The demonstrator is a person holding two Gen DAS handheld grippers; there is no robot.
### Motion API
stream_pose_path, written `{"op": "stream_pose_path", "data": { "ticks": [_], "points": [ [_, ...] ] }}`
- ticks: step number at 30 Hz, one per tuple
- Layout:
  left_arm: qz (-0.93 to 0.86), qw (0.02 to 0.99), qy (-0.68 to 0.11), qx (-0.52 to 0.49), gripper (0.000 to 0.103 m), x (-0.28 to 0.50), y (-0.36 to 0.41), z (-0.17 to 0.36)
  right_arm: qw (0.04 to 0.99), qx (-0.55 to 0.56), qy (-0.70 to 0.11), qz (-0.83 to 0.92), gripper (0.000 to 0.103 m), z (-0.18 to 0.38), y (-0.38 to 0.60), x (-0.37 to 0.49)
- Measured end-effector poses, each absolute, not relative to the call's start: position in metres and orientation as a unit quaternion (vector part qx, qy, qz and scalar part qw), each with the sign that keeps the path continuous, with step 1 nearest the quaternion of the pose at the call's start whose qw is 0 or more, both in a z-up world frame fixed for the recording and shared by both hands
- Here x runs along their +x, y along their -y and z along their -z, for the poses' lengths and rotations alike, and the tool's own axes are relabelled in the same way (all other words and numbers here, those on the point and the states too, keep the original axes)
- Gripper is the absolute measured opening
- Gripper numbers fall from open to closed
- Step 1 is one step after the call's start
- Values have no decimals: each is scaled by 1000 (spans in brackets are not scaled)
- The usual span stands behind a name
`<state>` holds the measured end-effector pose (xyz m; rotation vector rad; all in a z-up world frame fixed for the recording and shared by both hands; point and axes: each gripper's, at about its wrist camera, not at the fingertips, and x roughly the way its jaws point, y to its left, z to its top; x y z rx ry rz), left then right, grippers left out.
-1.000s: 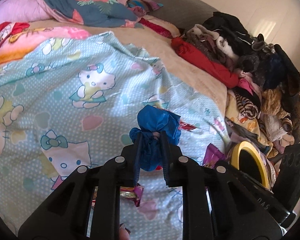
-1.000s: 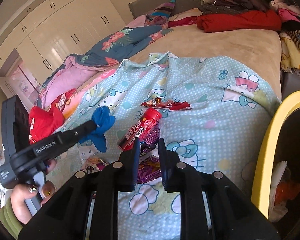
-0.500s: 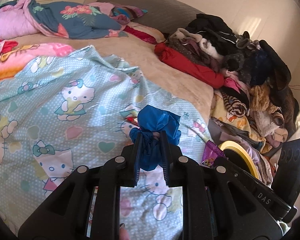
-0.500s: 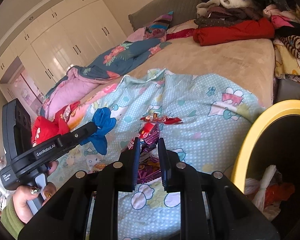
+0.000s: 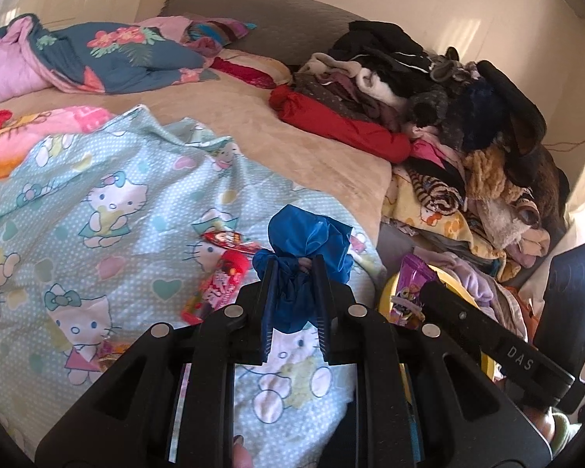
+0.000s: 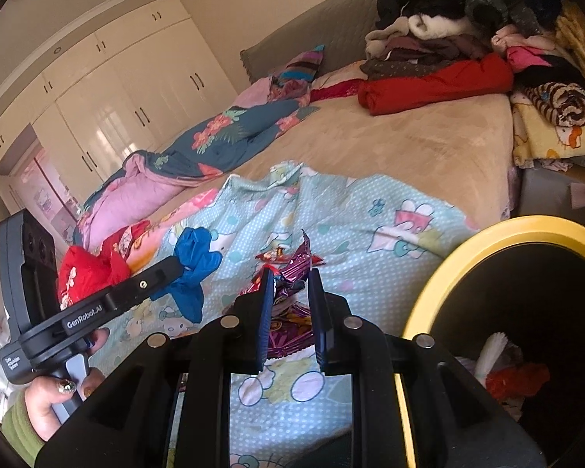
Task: Collect trash
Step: 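Lift both held items and carry them over the yellow-rimmed bin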
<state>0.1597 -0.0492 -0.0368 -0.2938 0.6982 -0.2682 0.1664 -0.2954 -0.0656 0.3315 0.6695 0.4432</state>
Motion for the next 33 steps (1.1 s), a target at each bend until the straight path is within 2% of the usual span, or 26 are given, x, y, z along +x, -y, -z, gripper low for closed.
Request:
{"op": "stream_pose_path", "data": {
  "ticks": [33],
  "points": [
    [199,911,-353,-72,12,138,139,35,923,223,-286,-127,18,57,409,149]
  ]
}}
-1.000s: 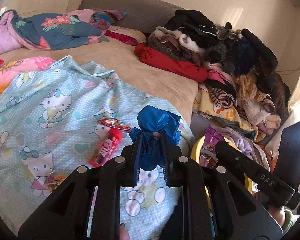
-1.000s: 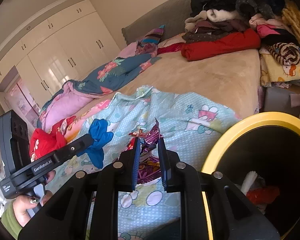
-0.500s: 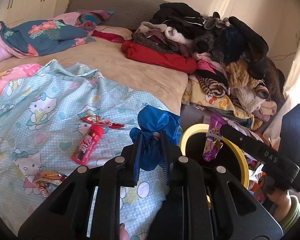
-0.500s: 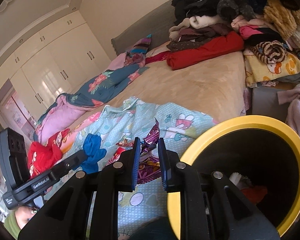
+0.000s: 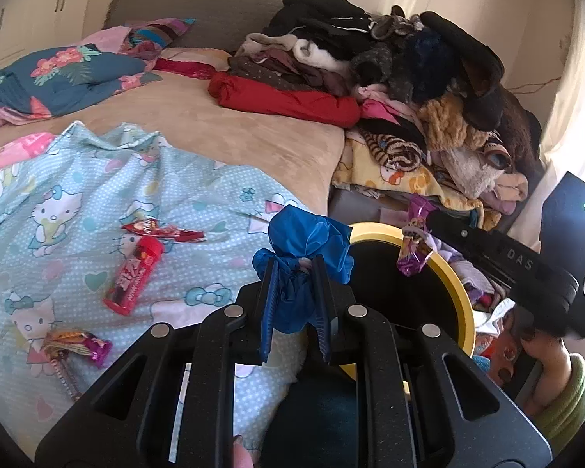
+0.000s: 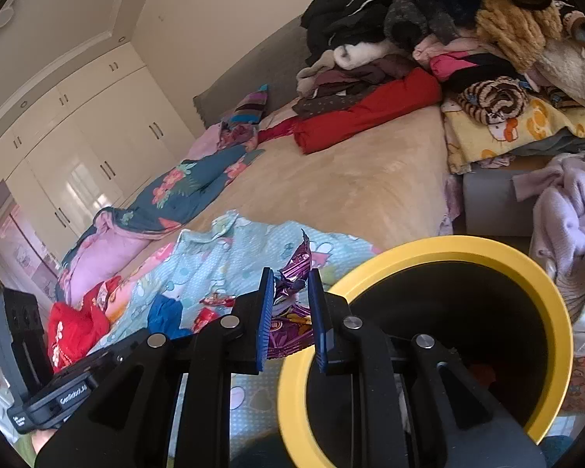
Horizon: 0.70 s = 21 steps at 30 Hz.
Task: Collect trash
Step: 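Lift both held items and carry them over the yellow-rimmed bin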
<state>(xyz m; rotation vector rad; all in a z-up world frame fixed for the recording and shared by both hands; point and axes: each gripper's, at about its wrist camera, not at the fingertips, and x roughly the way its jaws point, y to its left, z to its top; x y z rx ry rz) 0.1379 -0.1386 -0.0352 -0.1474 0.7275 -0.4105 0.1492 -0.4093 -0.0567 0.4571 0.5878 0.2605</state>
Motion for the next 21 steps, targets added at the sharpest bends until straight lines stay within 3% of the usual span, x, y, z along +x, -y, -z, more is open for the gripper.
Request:
{"op": "stream_pose_path", "data": {
  "ticks": [21],
  "points": [
    [245,897,-365,-36,12,129,187,48,926,237,-283,-79,18,64,449,143]
  ]
}}
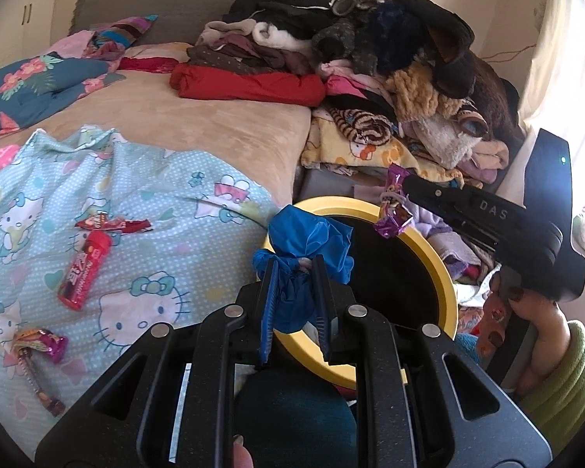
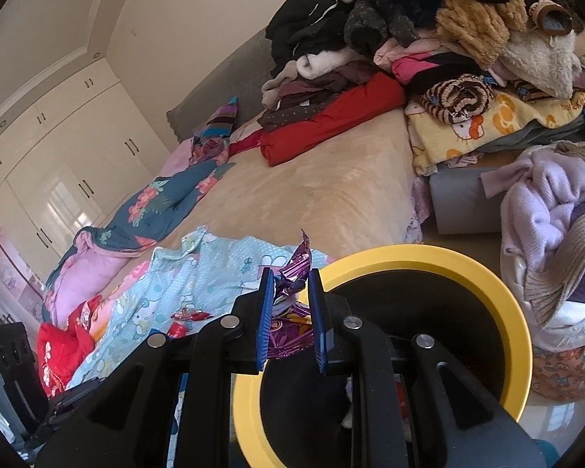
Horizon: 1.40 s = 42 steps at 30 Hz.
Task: Collect trash
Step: 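Lift both held items and carry them over the yellow-rimmed bin, then open both tools over the bin to drop the scrunchie and purple wrapper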
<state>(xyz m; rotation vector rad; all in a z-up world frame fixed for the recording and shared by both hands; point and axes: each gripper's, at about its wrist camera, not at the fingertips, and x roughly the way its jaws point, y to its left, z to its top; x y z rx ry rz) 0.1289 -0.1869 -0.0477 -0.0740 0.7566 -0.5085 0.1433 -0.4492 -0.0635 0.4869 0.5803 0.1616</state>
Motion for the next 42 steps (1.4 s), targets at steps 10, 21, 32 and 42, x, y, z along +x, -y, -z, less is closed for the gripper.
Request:
{"op": "stream_pose_path", "data": {
  "ticks": [10,21,32,42],
  "points": [
    [266,889,-373,-20,12,128,207,58,925,240,-289,-47,18,72,469,142],
    [277,880,-387,-2,12,129,229,72,920,242,-309,-21,18,89,485,145],
    [282,870,-405,11,12,135,245,90,912,247,-328,-10,18,103,493,147],
    [288,862,-416,28,12,144,259,102,903,255,-345,-9,20,113,498,151]
  ]
}}
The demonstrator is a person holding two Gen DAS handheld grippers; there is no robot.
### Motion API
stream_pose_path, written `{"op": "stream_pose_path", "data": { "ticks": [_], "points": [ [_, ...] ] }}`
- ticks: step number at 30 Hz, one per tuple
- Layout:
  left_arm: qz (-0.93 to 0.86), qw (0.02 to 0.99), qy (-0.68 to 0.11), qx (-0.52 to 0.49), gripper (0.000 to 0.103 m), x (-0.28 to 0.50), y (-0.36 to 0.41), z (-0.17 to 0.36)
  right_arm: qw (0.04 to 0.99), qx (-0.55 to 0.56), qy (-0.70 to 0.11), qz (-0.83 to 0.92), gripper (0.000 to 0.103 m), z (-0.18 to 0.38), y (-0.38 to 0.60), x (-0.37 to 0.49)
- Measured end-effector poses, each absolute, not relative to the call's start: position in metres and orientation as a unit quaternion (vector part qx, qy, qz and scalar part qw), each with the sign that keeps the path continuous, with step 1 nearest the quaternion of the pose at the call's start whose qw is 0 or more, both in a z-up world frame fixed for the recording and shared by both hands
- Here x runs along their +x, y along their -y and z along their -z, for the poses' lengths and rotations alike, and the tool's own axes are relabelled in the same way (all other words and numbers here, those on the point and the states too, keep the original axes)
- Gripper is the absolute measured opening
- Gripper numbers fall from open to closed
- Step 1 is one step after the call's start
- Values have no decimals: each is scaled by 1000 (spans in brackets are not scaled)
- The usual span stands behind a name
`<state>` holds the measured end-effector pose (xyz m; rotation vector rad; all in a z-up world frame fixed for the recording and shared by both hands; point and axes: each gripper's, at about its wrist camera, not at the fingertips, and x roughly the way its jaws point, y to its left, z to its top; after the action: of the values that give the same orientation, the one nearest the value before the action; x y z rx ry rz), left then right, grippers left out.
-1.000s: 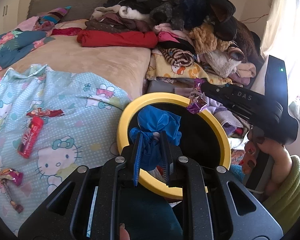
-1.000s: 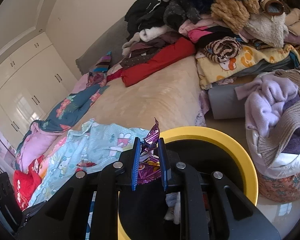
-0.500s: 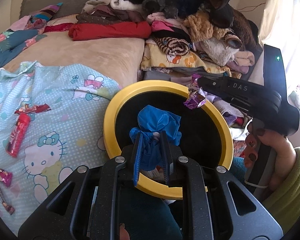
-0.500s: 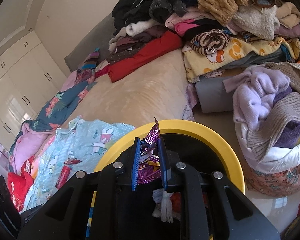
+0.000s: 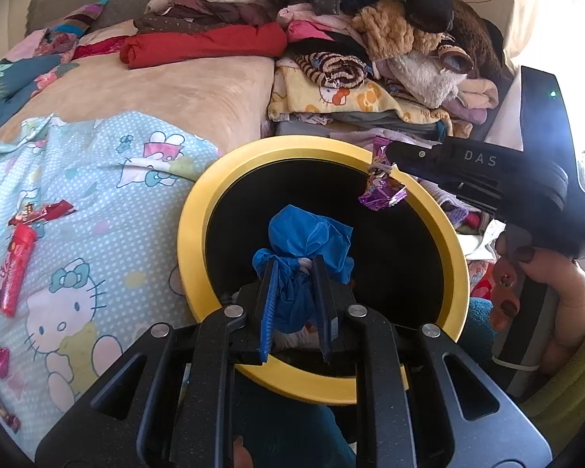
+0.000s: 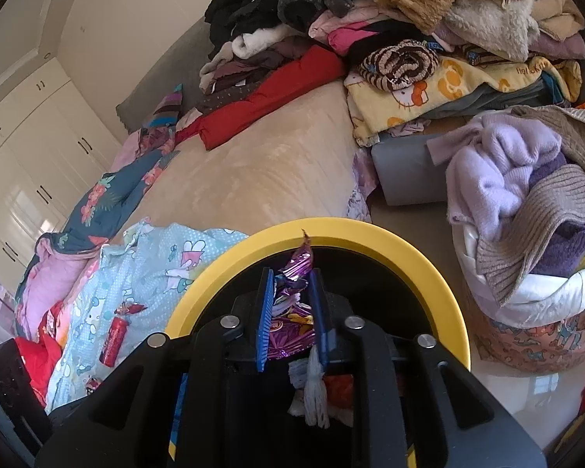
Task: Collect trash
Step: 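Open both tools over the bin to drop the scrunchie and purple wrapper, then move both tools back from the bin toward the candy on the bed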
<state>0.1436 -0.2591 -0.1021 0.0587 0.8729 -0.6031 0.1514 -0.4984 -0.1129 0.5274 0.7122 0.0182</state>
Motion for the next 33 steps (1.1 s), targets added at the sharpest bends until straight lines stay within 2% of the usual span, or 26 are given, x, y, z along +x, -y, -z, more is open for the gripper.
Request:
{"op": "stream_pose_path", "data": {
  "ticks": [2,3,4,5,6,8,10,12,15,27,33],
  "points": [
    [285,863,-416,28,13,145,259,103,900,260,-349,-5,24,116,500,152],
    [282,863,-418,26,19,146,258,103,900,263,-349,-3,32,116,501,151],
    [281,864,-417,24,31,146,257,103,899,266,-348,-1,36,117,502,151],
    [278,866,-415,22,38,146,255,102,899,268,-348,1,44,116,502,151],
    [273,870,-411,21,49,145,252,100,899,269,-346,2,47,116,502,150],
    [264,875,-406,17,57,145,246,96,899,268,-346,2,47,114,500,150],
    [248,882,-400,12,77,144,238,92,900,266,-344,1,51,112,497,150],
    [240,887,-394,6,80,143,230,87,903,261,-342,-3,54,108,491,152],
    [220,899,-380,6,92,140,218,78,907,250,-339,-14,58,101,479,152],
    [158,927,-340,-4,92,137,167,51,925,208,-310,-64,74,66,424,151],
    [132,936,-327,-11,92,135,140,44,930,186,-305,-92,77,54,394,152]
  ]
}}
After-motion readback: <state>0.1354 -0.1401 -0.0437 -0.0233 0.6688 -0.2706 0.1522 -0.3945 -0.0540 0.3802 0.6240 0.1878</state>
